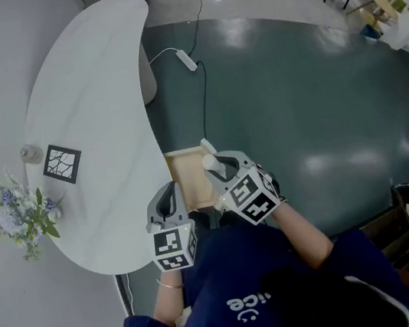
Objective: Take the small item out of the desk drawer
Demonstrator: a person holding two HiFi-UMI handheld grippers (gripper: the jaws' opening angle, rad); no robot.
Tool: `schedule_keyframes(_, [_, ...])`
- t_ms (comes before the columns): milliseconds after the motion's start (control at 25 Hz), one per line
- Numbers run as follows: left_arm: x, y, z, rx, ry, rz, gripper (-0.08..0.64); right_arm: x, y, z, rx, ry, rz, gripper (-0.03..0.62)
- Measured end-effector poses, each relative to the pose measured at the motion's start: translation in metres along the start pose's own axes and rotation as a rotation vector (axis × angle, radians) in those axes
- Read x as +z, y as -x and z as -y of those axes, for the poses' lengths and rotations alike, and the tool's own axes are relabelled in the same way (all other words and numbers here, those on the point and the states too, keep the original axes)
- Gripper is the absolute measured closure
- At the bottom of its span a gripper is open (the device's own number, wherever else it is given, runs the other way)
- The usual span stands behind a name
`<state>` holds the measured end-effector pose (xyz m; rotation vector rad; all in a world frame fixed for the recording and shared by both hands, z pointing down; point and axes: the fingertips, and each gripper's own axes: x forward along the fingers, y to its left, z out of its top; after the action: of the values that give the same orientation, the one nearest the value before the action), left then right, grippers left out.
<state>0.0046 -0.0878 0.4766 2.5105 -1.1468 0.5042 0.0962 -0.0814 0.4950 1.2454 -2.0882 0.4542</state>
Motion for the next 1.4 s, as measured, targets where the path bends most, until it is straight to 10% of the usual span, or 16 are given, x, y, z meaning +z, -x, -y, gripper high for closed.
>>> schedule_keyframes(880, [0.053,-0.005,0.03,-0.037,-0.063,0.12,0.557,0.016,0.075,0.058,-0.31,-0.276,0.273,0.454])
schedule_keyframes(1400, [0.072,-0.007,0.037,-0.057,-0.071,0.154,0.557,0.023,0.078,0.065,-0.332,-0.28,0.324,0.454])
